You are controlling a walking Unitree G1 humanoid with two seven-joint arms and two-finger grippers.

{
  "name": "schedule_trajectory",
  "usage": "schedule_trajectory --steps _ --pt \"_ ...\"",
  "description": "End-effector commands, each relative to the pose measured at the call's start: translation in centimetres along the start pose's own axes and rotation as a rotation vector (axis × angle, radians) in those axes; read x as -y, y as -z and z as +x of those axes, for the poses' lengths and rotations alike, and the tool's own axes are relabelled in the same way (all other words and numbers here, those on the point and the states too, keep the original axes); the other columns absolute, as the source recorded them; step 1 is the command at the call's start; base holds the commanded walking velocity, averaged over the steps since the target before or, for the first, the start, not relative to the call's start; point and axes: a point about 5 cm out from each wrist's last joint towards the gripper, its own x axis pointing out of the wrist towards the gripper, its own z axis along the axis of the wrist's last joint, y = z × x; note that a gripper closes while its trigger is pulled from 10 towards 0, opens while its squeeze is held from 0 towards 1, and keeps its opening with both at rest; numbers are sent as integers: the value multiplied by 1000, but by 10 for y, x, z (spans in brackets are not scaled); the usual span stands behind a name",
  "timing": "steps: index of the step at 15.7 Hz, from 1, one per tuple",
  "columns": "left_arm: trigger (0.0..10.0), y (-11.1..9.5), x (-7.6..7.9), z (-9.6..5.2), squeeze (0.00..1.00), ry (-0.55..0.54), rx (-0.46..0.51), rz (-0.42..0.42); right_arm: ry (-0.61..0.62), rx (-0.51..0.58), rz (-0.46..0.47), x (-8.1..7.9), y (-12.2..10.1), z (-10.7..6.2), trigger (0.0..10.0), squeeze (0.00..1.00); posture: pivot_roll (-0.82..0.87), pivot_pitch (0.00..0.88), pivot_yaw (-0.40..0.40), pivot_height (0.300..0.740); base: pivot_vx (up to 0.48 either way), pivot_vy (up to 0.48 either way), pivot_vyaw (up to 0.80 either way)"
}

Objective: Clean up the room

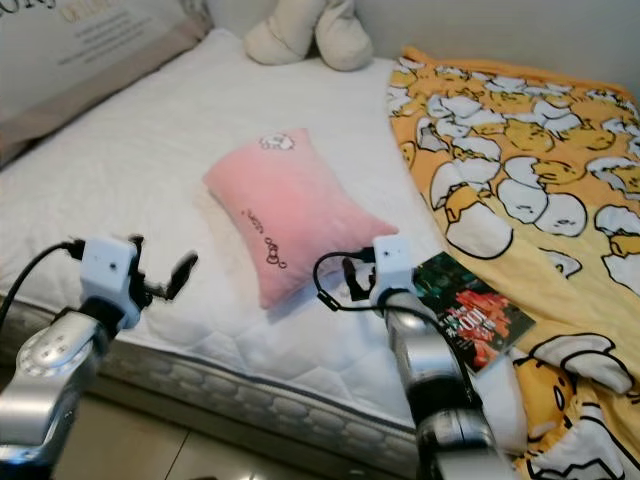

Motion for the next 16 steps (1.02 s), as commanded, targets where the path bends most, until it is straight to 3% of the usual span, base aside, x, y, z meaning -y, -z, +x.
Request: schedule_trajectory --steps 1,4,7,10,13,16 --pt "10000 -5 6 -6 0 112 5 -2 33 -30 -22 8 -1 4 10000 1000 59 0 18 740 0 0 0" --pt "10000 -7 12 -27 0 297 -37 25 80 -51 10 24 -11 12 10000 1000 107 89 12 740 0 0 0" --pt "10000 -13 7 -40 0 309 -61 59 47 -35 10 21 -14 15 10000 1000 175 189 6 740 0 0 0" --pt "10000 -26 14 -51 0 357 -38 50 82 -54 4 24 -12 16 10000 1000 244 260 0 740 0 0 0" --pt "10000 -40 17 -55 0 309 4 107 22 -32 -38 20 -13 17 10000 1000 292 293 14 740 0 0 0" --pt "10000 -46 24 -65 0 363 -17 100 7 -7 -3 22 -27 19 10000 1000 306 328 20 740 0 0 0"
